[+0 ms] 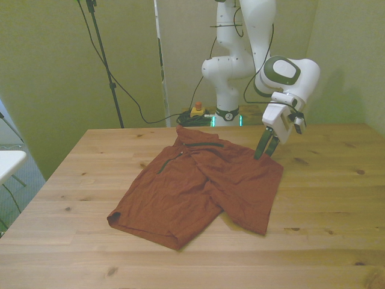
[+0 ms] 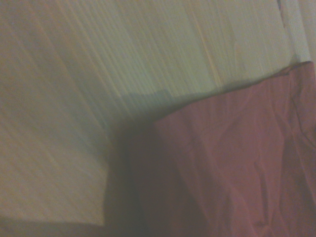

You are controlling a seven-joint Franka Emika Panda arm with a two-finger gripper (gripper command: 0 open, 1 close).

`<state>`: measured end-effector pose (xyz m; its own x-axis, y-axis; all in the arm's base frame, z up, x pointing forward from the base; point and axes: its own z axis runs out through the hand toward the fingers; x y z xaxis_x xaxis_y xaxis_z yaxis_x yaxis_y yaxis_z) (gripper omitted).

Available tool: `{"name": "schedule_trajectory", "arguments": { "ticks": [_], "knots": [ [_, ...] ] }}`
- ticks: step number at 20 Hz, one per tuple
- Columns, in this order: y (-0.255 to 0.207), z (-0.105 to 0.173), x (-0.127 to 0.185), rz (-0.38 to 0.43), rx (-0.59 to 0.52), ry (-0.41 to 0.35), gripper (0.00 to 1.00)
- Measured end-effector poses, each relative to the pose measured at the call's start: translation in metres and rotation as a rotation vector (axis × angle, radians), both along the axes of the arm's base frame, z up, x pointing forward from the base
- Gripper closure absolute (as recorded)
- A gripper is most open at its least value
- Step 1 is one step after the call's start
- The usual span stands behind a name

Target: Fold the shorts

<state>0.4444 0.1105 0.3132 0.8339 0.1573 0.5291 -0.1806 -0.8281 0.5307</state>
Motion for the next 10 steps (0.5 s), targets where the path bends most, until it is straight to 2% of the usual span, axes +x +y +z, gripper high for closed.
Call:
{"name": "schedule_trajectory", "arguments": {
  "ticks": [10],
  "knots": [
    [-0.009, -0.006, 0.014, -0.011, 0.003, 0.008, 1.0]
  ]
}}
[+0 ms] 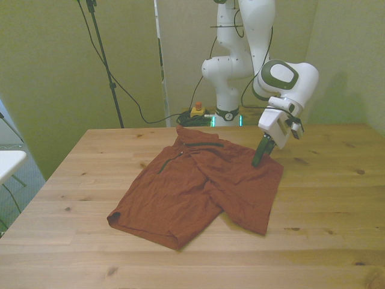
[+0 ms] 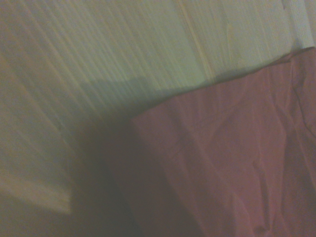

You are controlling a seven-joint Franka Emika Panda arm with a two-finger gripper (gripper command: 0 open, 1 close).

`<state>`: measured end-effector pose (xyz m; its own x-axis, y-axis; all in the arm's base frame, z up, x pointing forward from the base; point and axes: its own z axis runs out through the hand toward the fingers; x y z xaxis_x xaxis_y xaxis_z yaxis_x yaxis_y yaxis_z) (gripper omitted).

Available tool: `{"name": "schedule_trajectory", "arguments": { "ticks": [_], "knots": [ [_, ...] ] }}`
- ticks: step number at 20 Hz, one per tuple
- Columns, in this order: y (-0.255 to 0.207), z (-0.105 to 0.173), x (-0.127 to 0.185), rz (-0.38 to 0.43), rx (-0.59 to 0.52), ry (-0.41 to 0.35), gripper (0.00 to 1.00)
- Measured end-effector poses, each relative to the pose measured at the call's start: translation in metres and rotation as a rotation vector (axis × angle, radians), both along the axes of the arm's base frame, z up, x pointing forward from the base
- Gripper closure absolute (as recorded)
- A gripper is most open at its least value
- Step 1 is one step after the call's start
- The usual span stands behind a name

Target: Fold the shorts

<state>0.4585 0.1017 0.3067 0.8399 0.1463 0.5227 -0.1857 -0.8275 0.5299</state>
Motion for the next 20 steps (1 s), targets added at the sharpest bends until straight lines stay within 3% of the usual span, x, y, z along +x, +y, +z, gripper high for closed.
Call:
{"name": "schedule_trajectory", "arguments": {
  "ticks": [8, 13, 20],
  "knots": [
    [-0.001, 0.001, 0.001, -0.002, 0.002, -0.003, 1.0],
    [-0.021, 0.008, 0.007, -0.047, 0.006, -0.018, 1.0],
    [-0.067, 0.073, 0.029, -0.158, 0.065, -0.154, 1.0]
  ]
}}
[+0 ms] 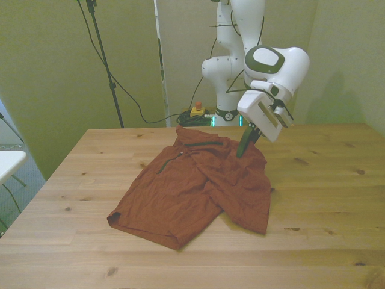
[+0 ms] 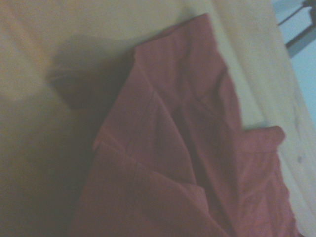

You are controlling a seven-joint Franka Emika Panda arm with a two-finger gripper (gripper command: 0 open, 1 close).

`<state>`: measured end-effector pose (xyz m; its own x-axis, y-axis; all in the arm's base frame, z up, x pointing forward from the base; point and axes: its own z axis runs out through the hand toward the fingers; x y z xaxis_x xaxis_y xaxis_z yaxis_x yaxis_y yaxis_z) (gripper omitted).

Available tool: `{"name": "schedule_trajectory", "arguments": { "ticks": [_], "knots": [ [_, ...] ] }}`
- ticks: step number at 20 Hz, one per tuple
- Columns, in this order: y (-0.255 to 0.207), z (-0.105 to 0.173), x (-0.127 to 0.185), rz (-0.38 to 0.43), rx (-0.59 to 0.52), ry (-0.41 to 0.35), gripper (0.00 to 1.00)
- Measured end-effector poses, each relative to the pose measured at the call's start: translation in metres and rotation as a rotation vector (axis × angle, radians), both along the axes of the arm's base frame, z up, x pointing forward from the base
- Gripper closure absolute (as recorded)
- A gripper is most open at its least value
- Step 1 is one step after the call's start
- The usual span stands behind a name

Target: Fold the shorts

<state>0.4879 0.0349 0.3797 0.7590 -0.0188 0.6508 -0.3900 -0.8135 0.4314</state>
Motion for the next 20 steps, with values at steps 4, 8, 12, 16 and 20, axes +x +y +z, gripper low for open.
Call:
{"name": "schedule_trajectory", "arguments": {
  "ticks": [4, 8, 12, 16, 20],
  "knots": [
    [-0.037, 0.031, 0.013, -0.08, 0.014, -0.067, 1.0],
    [-0.09, 0.058, 0.028, -0.17, 0.05, -0.123, 1.0],
    [-0.133, 0.062, 0.039, -0.235, 0.069, -0.13, 1.0],
    [-0.179, 0.062, 0.054, -0.297, 0.114, -0.127, 1.0],
    [-0.222, 0.052, 0.067, -0.344, 0.229, -0.095, 1.0]
  ]
}}
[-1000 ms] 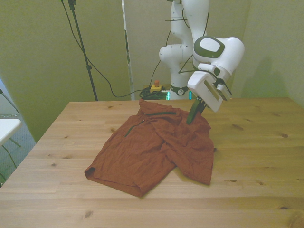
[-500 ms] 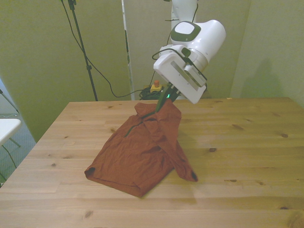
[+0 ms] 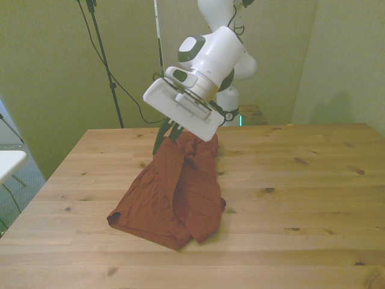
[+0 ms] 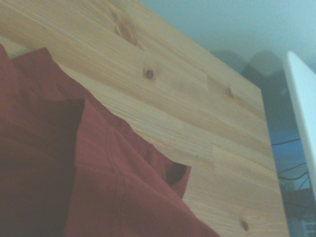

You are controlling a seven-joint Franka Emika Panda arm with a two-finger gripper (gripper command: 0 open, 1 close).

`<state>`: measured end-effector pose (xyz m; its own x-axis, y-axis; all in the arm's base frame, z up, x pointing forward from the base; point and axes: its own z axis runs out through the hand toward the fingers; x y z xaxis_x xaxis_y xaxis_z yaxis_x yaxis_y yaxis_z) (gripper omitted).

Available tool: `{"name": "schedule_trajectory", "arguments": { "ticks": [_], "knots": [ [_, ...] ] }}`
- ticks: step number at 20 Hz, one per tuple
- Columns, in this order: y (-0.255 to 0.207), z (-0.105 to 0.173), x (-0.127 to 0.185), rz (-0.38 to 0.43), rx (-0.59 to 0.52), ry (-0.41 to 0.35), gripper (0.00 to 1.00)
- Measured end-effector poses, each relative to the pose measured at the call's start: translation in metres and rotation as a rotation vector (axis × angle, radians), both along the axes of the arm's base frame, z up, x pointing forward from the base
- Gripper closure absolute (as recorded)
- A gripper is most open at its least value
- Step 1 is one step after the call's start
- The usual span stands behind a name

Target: Fold the shorts

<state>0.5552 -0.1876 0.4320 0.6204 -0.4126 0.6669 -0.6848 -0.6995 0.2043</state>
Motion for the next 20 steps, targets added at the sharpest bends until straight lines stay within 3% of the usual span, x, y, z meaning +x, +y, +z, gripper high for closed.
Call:
{"name": "schedule_trajectory", "arguments": {
  "ticks": [6, 14, 20],
  "knots": [
    [-0.03, -0.049, 0.005, -0.015, 0.294, 0.059, 1.0],
    [-0.087, 0.002, 0.018, 0.039, 0.534, 0.036, 1.0],
    [-0.111, -0.001, 0.023, 0.072, 0.696, 0.04, 1.0]
  ]
}}
